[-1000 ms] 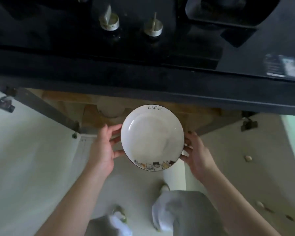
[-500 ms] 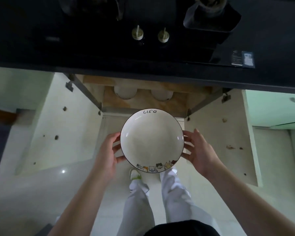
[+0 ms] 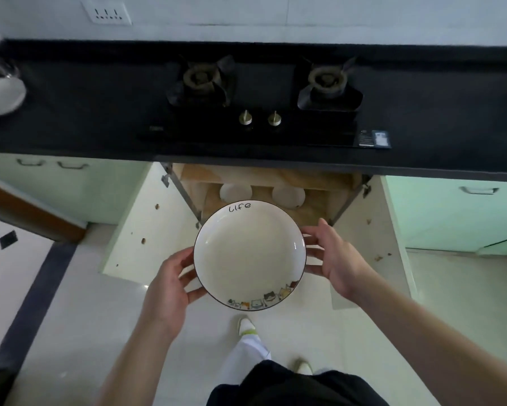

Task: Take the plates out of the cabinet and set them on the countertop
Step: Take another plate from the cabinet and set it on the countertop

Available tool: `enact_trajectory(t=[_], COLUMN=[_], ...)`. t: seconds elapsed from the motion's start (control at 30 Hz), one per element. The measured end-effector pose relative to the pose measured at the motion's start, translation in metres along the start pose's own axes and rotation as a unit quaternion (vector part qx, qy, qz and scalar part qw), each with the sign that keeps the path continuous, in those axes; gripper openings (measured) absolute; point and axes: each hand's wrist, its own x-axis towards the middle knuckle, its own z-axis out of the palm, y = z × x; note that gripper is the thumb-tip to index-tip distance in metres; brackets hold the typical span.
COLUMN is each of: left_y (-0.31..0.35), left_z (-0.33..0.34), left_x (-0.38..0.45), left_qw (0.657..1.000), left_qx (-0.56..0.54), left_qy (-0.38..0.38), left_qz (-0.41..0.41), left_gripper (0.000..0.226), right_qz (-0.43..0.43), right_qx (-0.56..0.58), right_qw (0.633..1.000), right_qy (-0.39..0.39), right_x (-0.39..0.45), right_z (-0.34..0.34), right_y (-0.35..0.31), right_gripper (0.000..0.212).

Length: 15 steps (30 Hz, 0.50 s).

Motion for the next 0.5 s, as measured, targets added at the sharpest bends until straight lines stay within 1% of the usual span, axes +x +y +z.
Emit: enact_trajectory(t=[0.1, 0.27, 0.4, 0.5], left_y=[-0.003, -0.014, -0.021, -0.020], left_z=[0.010, 0.020, 0.006, -0.013], left_x=[-0.035, -0.080, -0.110, -0.132], left_qw=[1.000, 0.999, 0.997, 0.995], left_qx=[-0.012, -0.027, -0.046, -0.072], left_qy=[-0.014, -0.019, -0.005, 0.015], left_qz=[0.020, 0.042, 0.054, 0.064], left_gripper=[0.048, 0.043, 0.041, 0.048], right_qz=[-0.022, -0.035, -0.040, -0.050], right_qx=[0.002, 0.011, 0.005, -0.017], right_qw=[1.000, 0.999, 0.997, 0.995], right_qy=[-0.008, -0.027, -0.060, -0.088], right_x=[-0.027, -0.059, -0.074, -0.084], right_z=[-0.022, -0.050, -0.046, -0.029], right_y=[0.001, 0.007, 0.012, 0.012], right_gripper=[0.052, 0.051, 0.052, 0.052])
